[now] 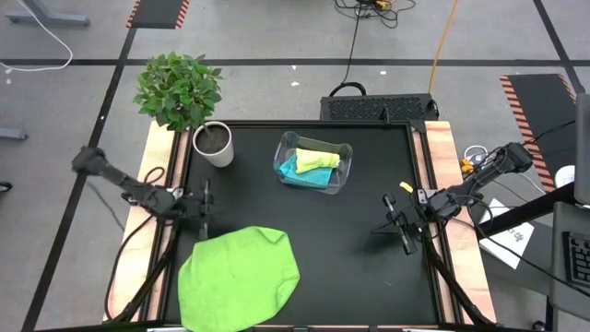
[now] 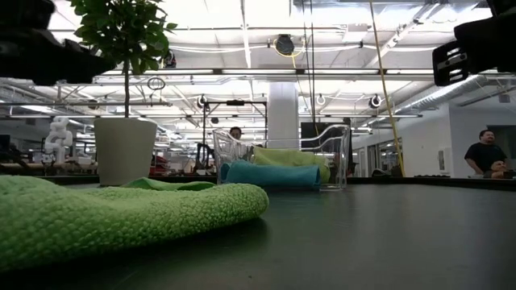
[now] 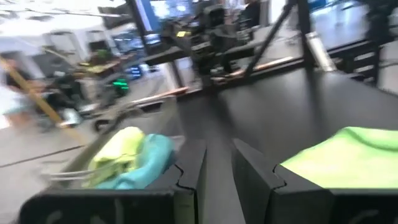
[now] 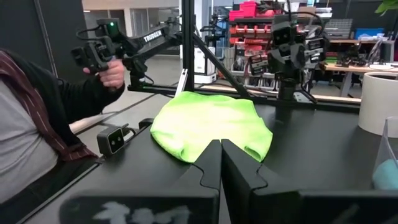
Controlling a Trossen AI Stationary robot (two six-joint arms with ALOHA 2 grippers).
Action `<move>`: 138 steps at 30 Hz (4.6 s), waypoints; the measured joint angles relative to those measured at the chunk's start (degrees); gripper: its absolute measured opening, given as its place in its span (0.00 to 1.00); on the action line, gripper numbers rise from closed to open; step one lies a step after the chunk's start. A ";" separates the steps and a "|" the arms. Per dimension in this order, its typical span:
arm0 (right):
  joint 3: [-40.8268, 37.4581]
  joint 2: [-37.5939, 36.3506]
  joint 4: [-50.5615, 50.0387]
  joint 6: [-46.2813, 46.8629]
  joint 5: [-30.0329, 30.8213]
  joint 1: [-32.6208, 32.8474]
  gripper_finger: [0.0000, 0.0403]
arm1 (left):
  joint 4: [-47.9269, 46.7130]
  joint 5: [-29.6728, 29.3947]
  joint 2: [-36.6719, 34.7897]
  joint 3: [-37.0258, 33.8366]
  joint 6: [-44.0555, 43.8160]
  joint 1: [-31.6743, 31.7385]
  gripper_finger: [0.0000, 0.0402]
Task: Fold microfiber towels
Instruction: Fold the green towel
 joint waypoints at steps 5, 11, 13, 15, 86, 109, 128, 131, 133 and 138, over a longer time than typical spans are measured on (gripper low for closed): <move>0.00 0.24 -0.67 -0.01 0.00 0.00 0.00 | -1.00 20.73 0.58 0.01 -1.81 15.33 0.19; 0.00 1.24 -0.68 -0.28 0.00 0.00 0.00 | -3.97 36.26 2.72 0.00 -5.83 31.32 0.19; 0.00 1.91 -0.69 0.19 0.01 -0.01 0.00 | -3.52 40.86 3.64 0.00 -7.59 34.51 0.19; 0.00 2.59 -0.70 0.35 0.00 0.00 0.00 | -2.83 42.49 4.45 0.00 -8.61 36.38 0.19; 41.83 80.64 17.18 -9.09 -32.75 -27.27 0.32 | -6.38 35.66 4.77 0.02 -11.09 36.95 0.19; 57.15 93.54 11.94 -12.26 -32.87 -28.47 0.35 | -3.31 35.57 4.75 0.02 -9.16 36.95 0.19; 59.26 95.48 10.36 -18.27 -31.33 -28.71 0.35 | -1.98 35.59 4.77 0.02 -9.12 36.95 0.19; 61.48 98.39 10.41 -15.94 -35.79 -28.79 0.35 | -1.66 35.63 4.77 0.04 -9.61 36.95 0.19; 62.66 100.11 9.99 -14.87 -36.10 -28.78 0.35 | -1.62 36.07 4.77 0.04 -10.15 36.95 0.19; 64.19 102.05 11.00 -12.95 -33.22 -29.22 0.35 | -1.75 36.20 4.77 0.04 -10.86 36.95 0.19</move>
